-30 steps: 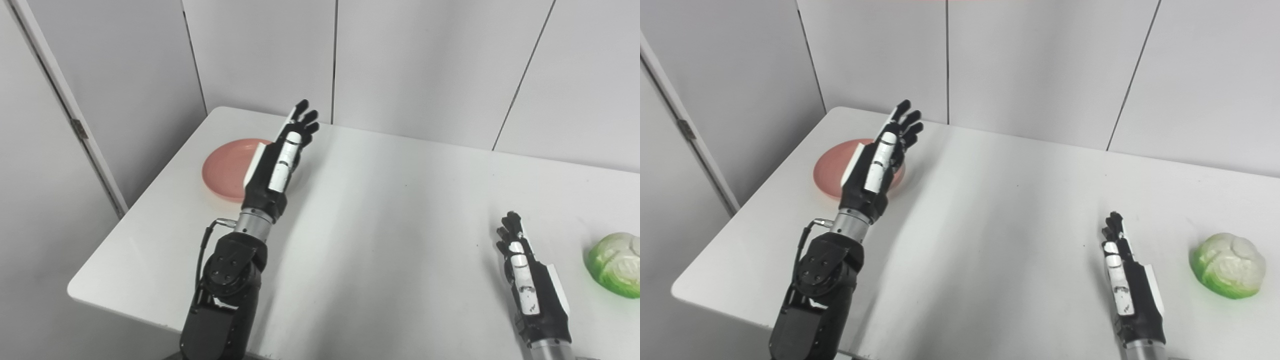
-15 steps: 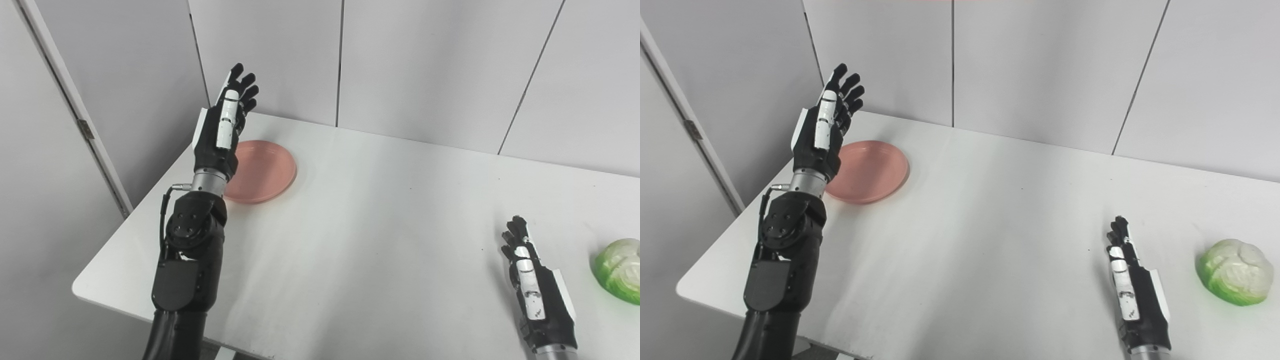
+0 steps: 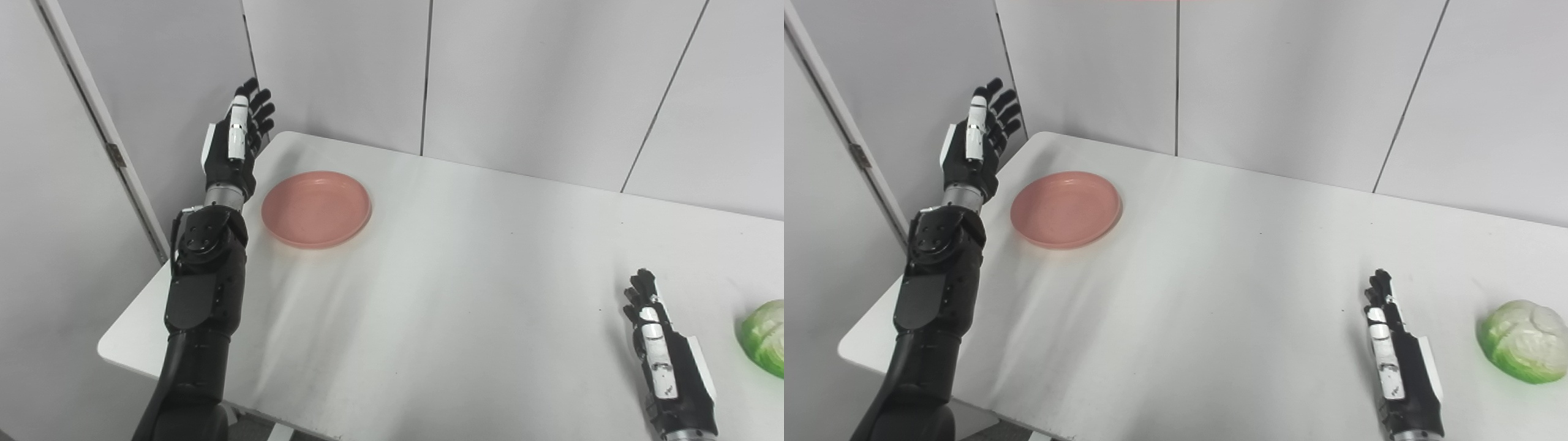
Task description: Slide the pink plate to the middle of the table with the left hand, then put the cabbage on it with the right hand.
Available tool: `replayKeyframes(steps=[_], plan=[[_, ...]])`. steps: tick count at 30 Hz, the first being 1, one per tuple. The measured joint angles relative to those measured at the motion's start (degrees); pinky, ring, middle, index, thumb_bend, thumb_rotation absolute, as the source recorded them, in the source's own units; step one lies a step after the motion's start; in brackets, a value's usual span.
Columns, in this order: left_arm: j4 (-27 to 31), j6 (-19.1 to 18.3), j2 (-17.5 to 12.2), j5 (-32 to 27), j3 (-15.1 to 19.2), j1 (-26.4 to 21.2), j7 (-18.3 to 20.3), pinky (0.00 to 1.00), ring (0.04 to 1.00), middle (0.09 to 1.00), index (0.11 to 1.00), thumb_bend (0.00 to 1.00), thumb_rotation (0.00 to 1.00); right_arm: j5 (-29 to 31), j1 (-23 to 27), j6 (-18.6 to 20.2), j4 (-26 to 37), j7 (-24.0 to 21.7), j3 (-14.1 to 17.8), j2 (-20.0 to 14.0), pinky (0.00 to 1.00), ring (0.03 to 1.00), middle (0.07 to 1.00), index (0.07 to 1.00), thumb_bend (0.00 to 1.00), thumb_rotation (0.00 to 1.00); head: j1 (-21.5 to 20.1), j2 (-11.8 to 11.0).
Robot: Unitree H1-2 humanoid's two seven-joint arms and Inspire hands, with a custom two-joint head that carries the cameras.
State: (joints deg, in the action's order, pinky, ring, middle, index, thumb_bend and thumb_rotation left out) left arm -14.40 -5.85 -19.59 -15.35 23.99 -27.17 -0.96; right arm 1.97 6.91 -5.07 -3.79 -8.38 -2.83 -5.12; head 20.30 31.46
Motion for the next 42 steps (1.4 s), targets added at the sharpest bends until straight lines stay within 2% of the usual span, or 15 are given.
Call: replayKeyframes(steps=[6,15,32,37,42], plan=[[-4.97,0.15,-2.28,-2.36,0.53,-1.28,0.32,0.91,0.906,0.903,0.895,0.46,1.00,0.01,-0.02,0.00,0.02,-0.02,-0.03,-0.04,1.00,0.996,1.000,1.000,0.23,1.00,0.00,0.09],[-9.49,0.12,-3.34,-6.06,1.44,-1.70,1.58,0.91,0.906,0.909,0.899,0.44,1.00,0.00,-0.13,0.00,0.19,0.00,-0.01,-0.10,1.00,0.995,1.000,1.000,0.23,1.00,-0.17,0.35],[-18.76,0.48,-5.24,-5.81,1.65,-1.95,2.35,0.94,0.905,0.907,0.905,0.43,1.00,0.13,-0.26,0.02,0.40,0.00,0.01,-0.09,1.00,0.996,1.000,1.000,0.23,1.00,-0.17,0.88],[-23.27,1.38,-5.25,-5.77,1.60,-2.13,2.21,0.91,0.908,0.904,0.903,0.42,1.00,0.13,-0.33,0.01,0.51,-0.03,-0.02,-0.17,1.00,0.994,1.000,1.000,0.23,1.00,-0.26,1.32],[-26.44,4.11,-5.26,-4.74,0.76,-2.20,2.22,0.91,0.901,0.896,0.896,0.43,1.00,0.00,-0.40,0.02,0.64,-0.01,-0.04,-0.23,1.00,0.994,1.000,1.000,0.24,1.00,-0.35,1.41]])
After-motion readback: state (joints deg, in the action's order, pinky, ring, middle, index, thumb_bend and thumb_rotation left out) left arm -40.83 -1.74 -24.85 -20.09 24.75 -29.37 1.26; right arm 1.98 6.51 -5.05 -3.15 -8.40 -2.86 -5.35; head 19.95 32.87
